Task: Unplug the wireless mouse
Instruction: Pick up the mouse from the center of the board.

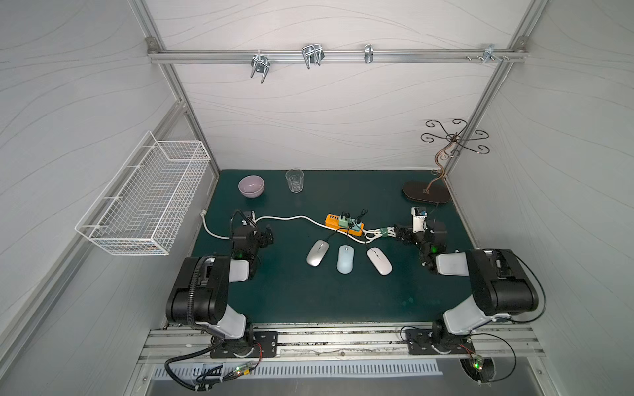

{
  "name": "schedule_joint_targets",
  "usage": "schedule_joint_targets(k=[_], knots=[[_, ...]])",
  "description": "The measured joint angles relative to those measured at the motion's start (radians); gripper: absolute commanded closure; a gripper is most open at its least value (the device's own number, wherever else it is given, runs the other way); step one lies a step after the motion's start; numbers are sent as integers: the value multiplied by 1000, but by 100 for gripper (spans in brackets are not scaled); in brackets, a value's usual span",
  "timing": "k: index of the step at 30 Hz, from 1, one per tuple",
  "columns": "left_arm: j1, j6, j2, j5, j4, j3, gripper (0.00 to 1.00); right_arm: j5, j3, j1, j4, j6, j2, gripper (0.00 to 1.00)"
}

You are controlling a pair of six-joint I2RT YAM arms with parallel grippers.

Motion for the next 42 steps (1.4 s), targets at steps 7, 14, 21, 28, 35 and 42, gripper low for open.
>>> schedule_joint_targets(k=[7,14,21,28,35,42], knots=[[0,0,0,0,0,0,0,0,0,0,0,0,0,1],[0,0,0,0,0,0,0,0,0,0,0,0,0,1],[0,0,0,0,0,0,0,-4,0,-3,0,1,0,1],[0,0,0,0,0,0,0,-8,0,-11,0,1,0,1],[0,0,0,0,0,0,0,-9,0,-11,0,1,0,1],[0,0,0,0,0,0,0,-16,2,-11,-1,1,2,1]])
